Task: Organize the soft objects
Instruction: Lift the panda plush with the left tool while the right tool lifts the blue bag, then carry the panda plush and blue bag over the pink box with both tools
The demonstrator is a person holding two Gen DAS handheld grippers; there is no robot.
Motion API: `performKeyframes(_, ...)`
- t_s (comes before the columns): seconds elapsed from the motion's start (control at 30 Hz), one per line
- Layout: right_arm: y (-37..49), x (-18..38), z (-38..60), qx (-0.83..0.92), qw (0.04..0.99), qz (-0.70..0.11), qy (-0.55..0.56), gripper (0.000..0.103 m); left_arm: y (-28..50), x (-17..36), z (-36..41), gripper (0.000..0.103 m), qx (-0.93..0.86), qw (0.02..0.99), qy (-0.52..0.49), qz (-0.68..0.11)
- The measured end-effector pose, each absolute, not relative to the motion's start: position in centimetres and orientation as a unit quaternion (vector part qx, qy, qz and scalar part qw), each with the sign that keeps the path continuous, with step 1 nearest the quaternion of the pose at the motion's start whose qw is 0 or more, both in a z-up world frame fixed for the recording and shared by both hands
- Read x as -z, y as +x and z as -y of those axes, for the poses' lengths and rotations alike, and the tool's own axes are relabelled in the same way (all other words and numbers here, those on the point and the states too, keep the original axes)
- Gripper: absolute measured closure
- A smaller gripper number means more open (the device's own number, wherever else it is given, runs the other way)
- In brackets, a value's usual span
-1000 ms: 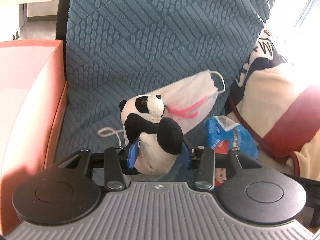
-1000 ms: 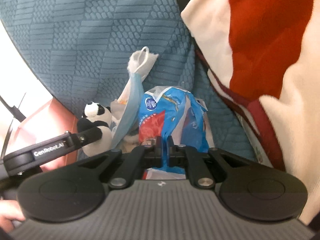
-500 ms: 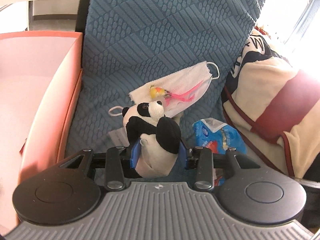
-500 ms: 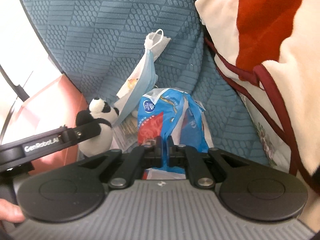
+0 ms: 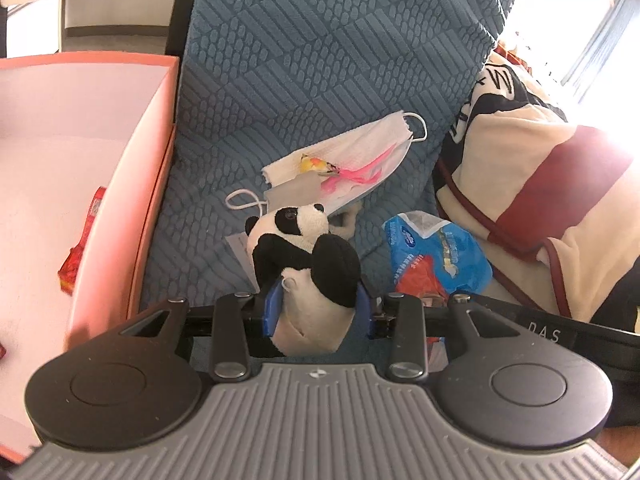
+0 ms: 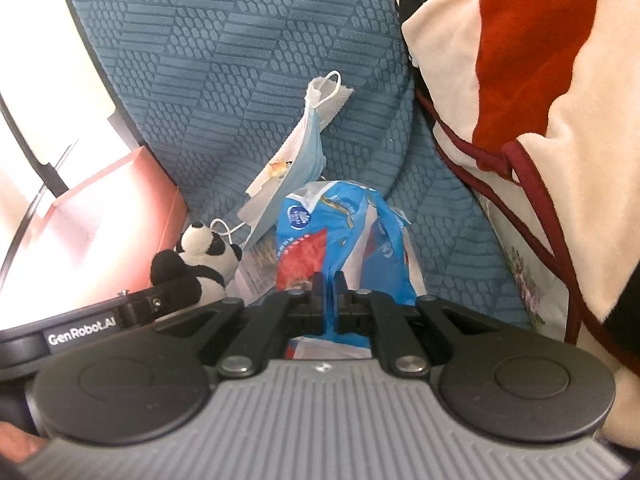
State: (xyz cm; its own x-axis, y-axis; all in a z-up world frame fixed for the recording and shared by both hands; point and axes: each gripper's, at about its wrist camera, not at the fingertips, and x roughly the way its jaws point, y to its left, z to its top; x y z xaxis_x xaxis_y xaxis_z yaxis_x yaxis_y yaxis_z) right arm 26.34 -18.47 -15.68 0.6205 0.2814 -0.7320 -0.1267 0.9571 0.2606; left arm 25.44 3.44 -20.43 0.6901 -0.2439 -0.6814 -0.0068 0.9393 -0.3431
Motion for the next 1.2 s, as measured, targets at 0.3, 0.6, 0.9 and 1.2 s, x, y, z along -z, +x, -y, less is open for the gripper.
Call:
performKeyframes(0.3,24.6,13.7,17.3,-0.132,0.891,-0.427,0.080,0.097,22.1,18.9,-4.2,0.060,0.055,0.899,-0.200,-0.385)
performKeyframes(0.6,22.7,10.7,17.0,-0.128,0.894,-0.422,0.080,0.097,20.2,14.9,-4.9,0.060,0.062,0.904,-0.200,-0.374)
performKeyframes(0.9,21.6,7.2,16.5,-0.135,0.897,-0.416,0.069,0.097,18.5,11.4,-5.7,0.060,0.065,0.909,-0.193,-0.364)
performKeyframes(1.2,21.2,3.8,13.8,-0.163,0.899,-0.402,0.056,0.097,17.3,8.5,-8.2,0.060,0.050,0.917,-0.184,-0.350)
